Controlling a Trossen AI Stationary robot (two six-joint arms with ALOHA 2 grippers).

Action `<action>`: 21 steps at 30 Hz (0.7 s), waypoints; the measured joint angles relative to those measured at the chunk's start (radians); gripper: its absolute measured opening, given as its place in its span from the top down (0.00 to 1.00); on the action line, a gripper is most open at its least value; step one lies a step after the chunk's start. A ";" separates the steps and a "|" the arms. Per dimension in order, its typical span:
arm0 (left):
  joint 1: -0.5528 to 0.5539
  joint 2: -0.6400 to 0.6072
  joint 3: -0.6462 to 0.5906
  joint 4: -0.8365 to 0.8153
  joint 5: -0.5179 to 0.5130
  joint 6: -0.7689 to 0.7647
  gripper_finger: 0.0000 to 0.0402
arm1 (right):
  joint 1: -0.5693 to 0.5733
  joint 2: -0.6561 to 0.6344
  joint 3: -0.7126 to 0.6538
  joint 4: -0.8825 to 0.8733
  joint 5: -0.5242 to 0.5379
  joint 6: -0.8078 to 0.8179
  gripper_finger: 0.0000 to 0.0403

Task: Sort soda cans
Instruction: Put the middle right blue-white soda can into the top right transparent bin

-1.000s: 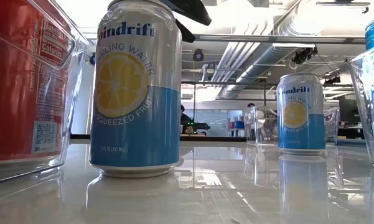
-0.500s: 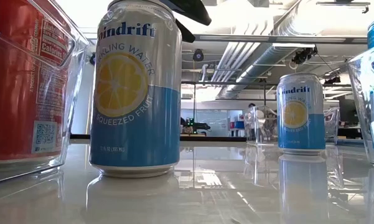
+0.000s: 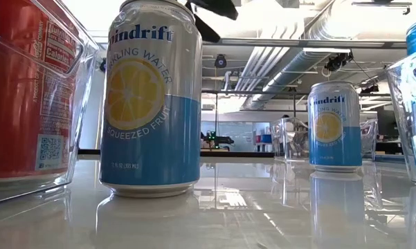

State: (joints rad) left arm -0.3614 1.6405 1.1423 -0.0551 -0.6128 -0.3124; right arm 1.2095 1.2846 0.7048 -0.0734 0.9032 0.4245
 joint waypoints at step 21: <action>-0.022 0.000 0.000 0.008 -0.011 0.053 0.22 | -0.616 -0.152 0.107 -0.308 -0.356 -0.116 0.27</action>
State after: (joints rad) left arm -0.3831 1.6405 1.1423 -0.0473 -0.6235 -0.2592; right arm 0.5936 1.1326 0.8117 -0.3818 0.5475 0.3083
